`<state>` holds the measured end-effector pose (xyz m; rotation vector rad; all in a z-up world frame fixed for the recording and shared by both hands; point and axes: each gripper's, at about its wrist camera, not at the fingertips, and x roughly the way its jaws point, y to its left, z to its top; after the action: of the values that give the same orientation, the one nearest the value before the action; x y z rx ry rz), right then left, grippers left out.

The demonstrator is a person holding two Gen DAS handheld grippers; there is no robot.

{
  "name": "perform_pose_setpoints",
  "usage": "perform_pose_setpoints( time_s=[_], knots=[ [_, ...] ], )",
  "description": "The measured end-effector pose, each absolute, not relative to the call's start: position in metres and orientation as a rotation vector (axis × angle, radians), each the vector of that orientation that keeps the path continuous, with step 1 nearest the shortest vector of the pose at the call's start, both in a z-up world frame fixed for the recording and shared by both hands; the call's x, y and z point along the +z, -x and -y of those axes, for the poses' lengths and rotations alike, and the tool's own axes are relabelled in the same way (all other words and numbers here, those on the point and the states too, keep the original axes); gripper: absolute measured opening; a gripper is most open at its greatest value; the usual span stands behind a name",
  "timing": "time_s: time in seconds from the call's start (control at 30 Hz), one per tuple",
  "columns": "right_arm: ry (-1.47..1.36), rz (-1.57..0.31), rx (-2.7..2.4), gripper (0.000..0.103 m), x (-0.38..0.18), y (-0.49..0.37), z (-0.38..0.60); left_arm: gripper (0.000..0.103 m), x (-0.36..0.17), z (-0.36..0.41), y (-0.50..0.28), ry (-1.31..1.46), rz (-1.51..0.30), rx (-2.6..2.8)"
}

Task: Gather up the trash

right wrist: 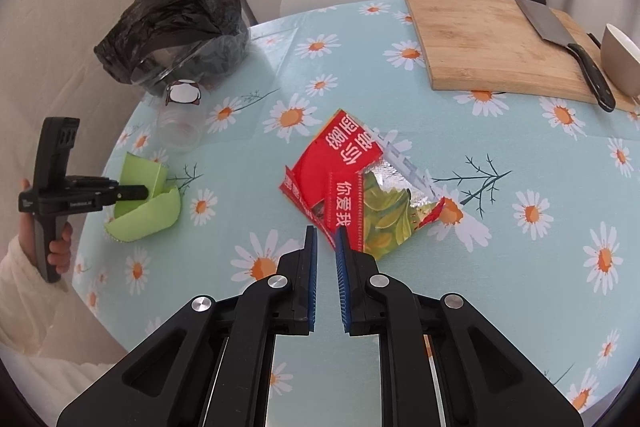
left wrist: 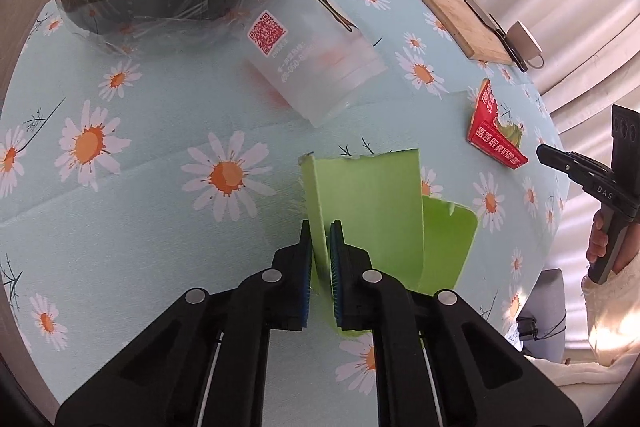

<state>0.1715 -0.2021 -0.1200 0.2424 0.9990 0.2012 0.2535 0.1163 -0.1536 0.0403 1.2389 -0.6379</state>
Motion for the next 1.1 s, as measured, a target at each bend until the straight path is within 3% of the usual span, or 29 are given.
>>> perform_pose_setpoints(
  time_s=[0.03,0.07,0.13,0.2,0.27,0.6,0.63,0.7,0.77,0.8,0.83,0.97,1.0,1.03,1.1],
  knots=[
    [-0.234,-0.992,0.196,0.023,-0.119,-0.171,0.204,0.008,-0.152,-0.116,-0.253,-0.05,-1.239,-0.63],
    [-0.218,-0.988,0.189,0.049,-0.117,-0.172,0.206,0.008,-0.15,-0.116,-0.252,-0.058,-1.235,-0.622],
    [-0.17,-0.982,0.181,0.069,-0.115,-0.173,0.206,0.007,-0.146,-0.118,-0.25,-0.061,-1.227,-0.612],
    [-0.143,-0.98,0.186,0.073,-0.116,-0.177,0.206,0.007,-0.141,-0.12,-0.247,-0.061,-1.215,-0.594],
    [-0.124,-0.985,0.18,0.084,-0.121,-0.181,0.206,0.007,-0.136,-0.123,-0.244,-0.044,-1.206,-0.579],
    [-0.132,-1.061,0.18,0.085,-0.167,-0.204,0.21,0.007,-0.114,-0.138,-0.226,0.003,-1.164,-0.464],
    [-0.133,-1.06,0.186,0.083,-0.169,-0.205,0.21,0.007,-0.112,-0.139,-0.223,0.005,-1.16,-0.452],
    [-0.139,-1.04,0.19,0.07,-0.168,-0.207,0.211,0.007,-0.108,-0.14,-0.218,0.002,-1.149,-0.428],
    [-0.163,-1.037,0.215,0.045,-0.166,-0.211,0.215,0.007,-0.105,-0.141,-0.213,-0.001,-1.142,-0.41],
    [-0.176,-1.043,0.232,0.042,-0.166,-0.213,0.217,0.007,-0.103,-0.141,-0.211,-0.003,-1.138,-0.399],
    [-0.177,-1.045,0.243,0.032,-0.166,-0.214,0.218,0.007,-0.102,-0.141,-0.209,-0.001,-1.137,-0.392],
    [-0.199,-1.056,0.31,0.016,-0.168,-0.209,0.222,0.008,-0.103,-0.141,-0.202,0.014,-1.141,-0.365],
    [-0.202,-1.061,0.324,0.014,-0.169,-0.207,0.223,0.019,-0.105,-0.14,-0.2,0.018,-1.146,-0.362],
    [-0.209,-1.066,0.34,0.001,-0.17,-0.204,0.224,0.038,-0.106,-0.139,-0.199,0.015,-1.146,-0.352],
    [-0.234,-1.072,0.355,0.001,-0.172,-0.2,0.229,0.048,-0.108,-0.138,-0.197,0.018,-1.144,-0.345]
  ],
)
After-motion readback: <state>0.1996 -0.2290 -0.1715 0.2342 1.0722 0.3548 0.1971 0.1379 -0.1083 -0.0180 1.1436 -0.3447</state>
